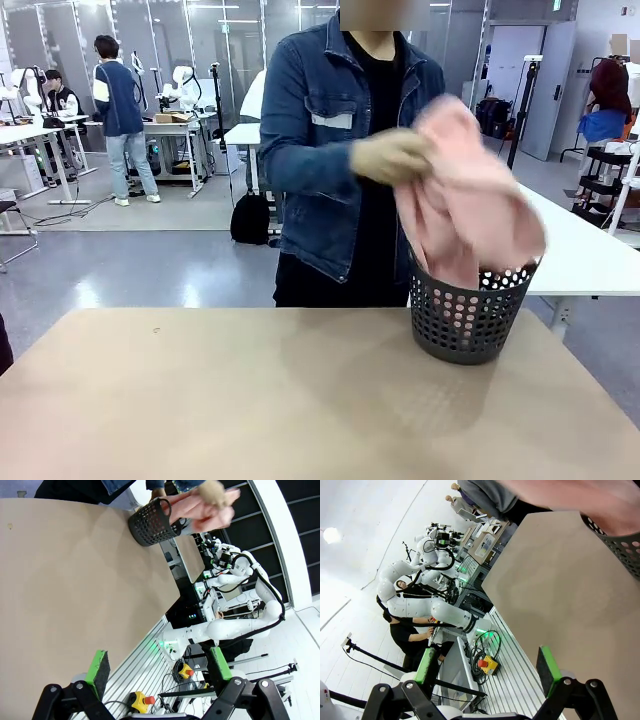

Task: Fold the towel.
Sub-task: Grab the top end of the 100 cm Hotel Towel extended by the human.

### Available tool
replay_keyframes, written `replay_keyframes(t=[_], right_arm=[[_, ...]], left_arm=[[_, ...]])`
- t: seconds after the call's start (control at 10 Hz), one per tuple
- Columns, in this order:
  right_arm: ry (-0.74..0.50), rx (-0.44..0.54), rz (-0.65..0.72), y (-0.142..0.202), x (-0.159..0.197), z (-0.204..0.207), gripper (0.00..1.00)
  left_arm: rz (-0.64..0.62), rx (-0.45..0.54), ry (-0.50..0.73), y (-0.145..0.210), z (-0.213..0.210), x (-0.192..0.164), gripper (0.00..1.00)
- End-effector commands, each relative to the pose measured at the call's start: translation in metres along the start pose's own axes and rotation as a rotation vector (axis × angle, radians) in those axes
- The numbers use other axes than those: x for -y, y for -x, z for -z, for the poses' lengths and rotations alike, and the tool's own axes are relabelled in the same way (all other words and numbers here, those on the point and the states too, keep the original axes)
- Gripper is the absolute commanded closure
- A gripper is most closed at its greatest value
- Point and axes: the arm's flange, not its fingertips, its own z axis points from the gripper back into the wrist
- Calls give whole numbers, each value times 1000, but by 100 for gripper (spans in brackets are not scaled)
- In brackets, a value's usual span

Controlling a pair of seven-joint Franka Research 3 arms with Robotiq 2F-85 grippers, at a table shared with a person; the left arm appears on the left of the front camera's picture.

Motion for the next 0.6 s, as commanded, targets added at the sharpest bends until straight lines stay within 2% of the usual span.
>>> replay_keyframes(t=[0.0, 0.5], right_arm=[[-4, 1, -20, -1, -3, -1, 0], [-4, 1, -20, -1, -3, -1, 0]], left_arm=[[14, 2, 16, 0, -1, 2, 0], [14, 2, 16, 0, -1, 2, 0]])
